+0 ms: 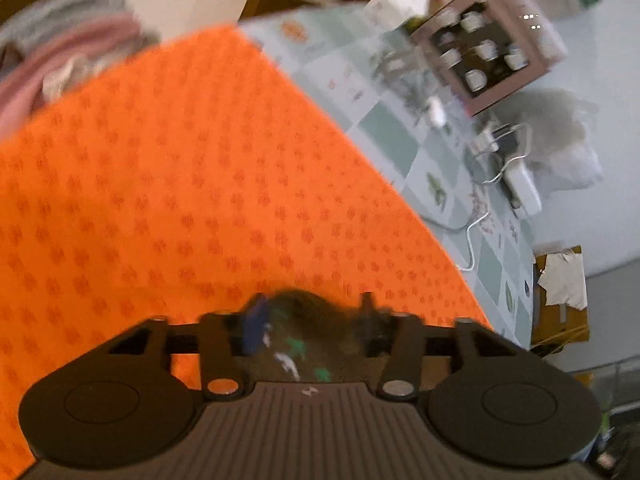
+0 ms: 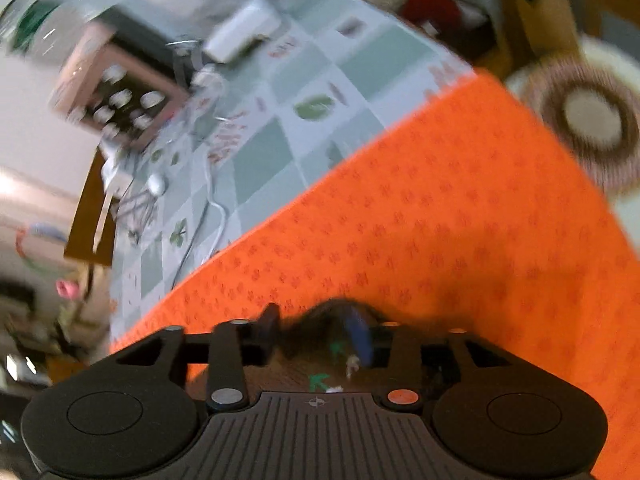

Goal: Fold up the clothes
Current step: 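Fold the lifted vest edge over the body with both grippers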

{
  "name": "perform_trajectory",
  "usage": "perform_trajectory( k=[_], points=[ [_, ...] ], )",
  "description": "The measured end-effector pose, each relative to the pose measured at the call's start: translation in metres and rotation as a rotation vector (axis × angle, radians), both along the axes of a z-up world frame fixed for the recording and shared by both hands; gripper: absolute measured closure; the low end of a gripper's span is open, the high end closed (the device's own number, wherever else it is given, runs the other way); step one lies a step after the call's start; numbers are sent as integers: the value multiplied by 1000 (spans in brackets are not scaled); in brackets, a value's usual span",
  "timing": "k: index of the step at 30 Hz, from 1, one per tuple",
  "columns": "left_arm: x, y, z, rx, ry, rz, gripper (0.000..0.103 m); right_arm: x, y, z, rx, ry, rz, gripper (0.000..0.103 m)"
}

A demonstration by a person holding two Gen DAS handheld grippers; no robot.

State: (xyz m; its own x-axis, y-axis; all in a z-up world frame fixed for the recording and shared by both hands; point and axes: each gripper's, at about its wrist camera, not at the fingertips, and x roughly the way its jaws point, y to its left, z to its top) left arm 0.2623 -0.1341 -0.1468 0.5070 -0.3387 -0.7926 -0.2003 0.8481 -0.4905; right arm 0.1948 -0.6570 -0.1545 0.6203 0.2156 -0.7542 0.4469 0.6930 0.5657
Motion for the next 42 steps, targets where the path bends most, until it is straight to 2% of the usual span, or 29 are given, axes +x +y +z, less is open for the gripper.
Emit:
perform_trajectory(
  k=[5, 12, 18, 20, 26, 27, 28, 30, 31, 32, 33, 36, 39, 42],
  points=[
    [-10, -6, 11, 124, -82, -127, 42, -4, 19, 18, -180, -41, 164, 49],
    [-10, -39, 10, 276, -176, -330, 42, 0, 60, 19, -480, -42, 412, 49],
    [1, -71, -1, 346, -228, -486, 43, 16, 77, 10, -605, -51, 529, 49],
    [5, -77, -7, 371, -231, -519, 49, 22, 80, 6, -627, -50, 562, 49],
    [14, -84, -24, 431, -221, -568, 57, 39, 83, -12, -641, -19, 643, 51],
    [15, -85, -26, 436, -220, -572, 59, 40, 83, -15, -638, -18, 650, 56],
    [15, -85, -27, 439, -224, -575, 61, 41, 83, -17, -629, -21, 662, 66],
    [13, -84, -28, 439, -248, -581, 79, 41, 83, -19, -613, -33, 676, 85],
    [12, -84, -27, 434, -265, -582, 94, 41, 83, -19, -603, -39, 681, 92],
    [10, -83, -25, 430, -279, -579, 96, 40, 83, -18, -601, -43, 677, 96],
    [8, -81, -23, 424, -294, -570, 98, 39, 82, -16, -602, -49, 670, 101],
    [2, -73, -14, 391, -342, -515, 98, 34, 78, -6, -598, -81, 626, 101],
    [2, -62, -5, 333, -341, -446, 98, 31, 69, 9, -596, -113, 578, 101],
    [7, -55, -3, 286, -319, -394, 98, 35, 62, 13, -596, -103, 577, 101]
  ],
)
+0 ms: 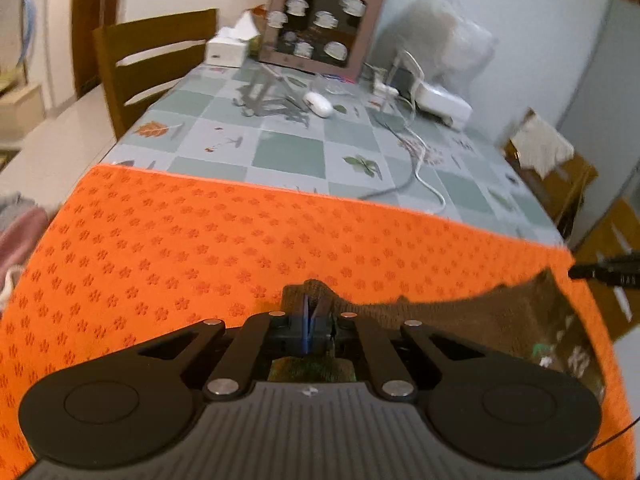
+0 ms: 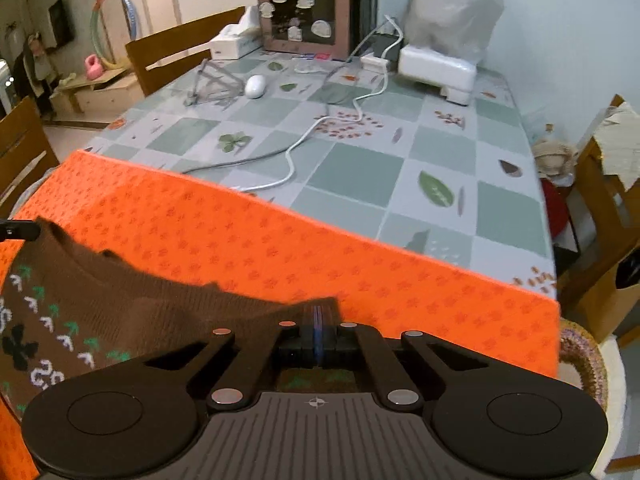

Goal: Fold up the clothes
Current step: 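Fold the lifted vest edge over the body with both grippers, then open both grippers and release the folded vest onto the mat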

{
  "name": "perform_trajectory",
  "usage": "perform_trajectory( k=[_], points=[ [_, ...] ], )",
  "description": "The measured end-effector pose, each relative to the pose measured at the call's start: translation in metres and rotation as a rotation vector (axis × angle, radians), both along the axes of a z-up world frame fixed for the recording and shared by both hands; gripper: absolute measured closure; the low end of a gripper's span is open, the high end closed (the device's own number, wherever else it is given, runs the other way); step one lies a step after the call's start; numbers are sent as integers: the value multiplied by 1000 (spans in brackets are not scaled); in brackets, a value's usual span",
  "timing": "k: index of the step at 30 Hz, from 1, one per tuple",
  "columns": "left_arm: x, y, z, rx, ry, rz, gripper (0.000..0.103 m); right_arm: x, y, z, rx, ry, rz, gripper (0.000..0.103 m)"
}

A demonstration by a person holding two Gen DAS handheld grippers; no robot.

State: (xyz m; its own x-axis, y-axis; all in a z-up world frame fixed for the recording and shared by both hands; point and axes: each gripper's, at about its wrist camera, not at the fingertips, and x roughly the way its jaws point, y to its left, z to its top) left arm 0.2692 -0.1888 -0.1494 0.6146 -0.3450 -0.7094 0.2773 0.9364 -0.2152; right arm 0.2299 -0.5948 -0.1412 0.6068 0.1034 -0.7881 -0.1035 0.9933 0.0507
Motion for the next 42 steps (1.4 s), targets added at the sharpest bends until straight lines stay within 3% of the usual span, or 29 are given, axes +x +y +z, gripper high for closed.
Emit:
perform_trajectory(
  k=[2, 4, 6, 8, 13, 18, 22, 25, 31, 32, 33, 34, 35, 38, 42],
  points=[
    [5, 5, 1, -34, 19, 42, 98, 3, -2, -1, 15, 27, 14, 98],
    [10, 7, 0, -49, 35, 85, 98, 7, -1, -4, 34, 48, 25, 88],
    [14, 8, -1, -37, 41, 128, 100, 9, 3, -8, 21, 51, 30, 58],
    [20, 10, -1, -23, 44, 169, 100, 12, 8, -14, -4, 52, 38, 53],
    [29, 13, 1, -40, 77, 148, 100, 23, 19, -36, -32, 105, 87, 55],
    [23, 6, -6, -20, 114, 59, 94, 21, 20, -39, -3, 95, 115, 90],
    [16, -2, -15, 4, 136, 2, 68, 17, 10, -24, 35, 51, 72, 92],
    [14, -8, -21, 23, 142, -32, 54, 19, -14, -15, 130, 37, -43, 92],
    [21, -17, -31, 80, 132, -30, 49, 22, -31, -26, 164, 71, -150, 92],
    [22, -18, -31, 85, 127, -32, 51, 22, -30, -27, 165, 74, -149, 92],
    [23, -19, -31, 91, 120, -39, 60, 23, -28, -27, 167, 76, -147, 92],
    [24, -21, -32, 97, 110, -51, 89, 23, -27, -27, 169, 78, -148, 92],
    [24, -22, -33, 101, 104, -58, 96, 24, -26, -28, 170, 81, -150, 92],
    [22, -23, -29, 97, 75, -56, 98, 24, -26, -25, 178, 76, -151, 92],
    [16, -12, -17, 75, 19, 27, 98, 17, -30, -18, 195, 45, -168, 92]
  ],
)
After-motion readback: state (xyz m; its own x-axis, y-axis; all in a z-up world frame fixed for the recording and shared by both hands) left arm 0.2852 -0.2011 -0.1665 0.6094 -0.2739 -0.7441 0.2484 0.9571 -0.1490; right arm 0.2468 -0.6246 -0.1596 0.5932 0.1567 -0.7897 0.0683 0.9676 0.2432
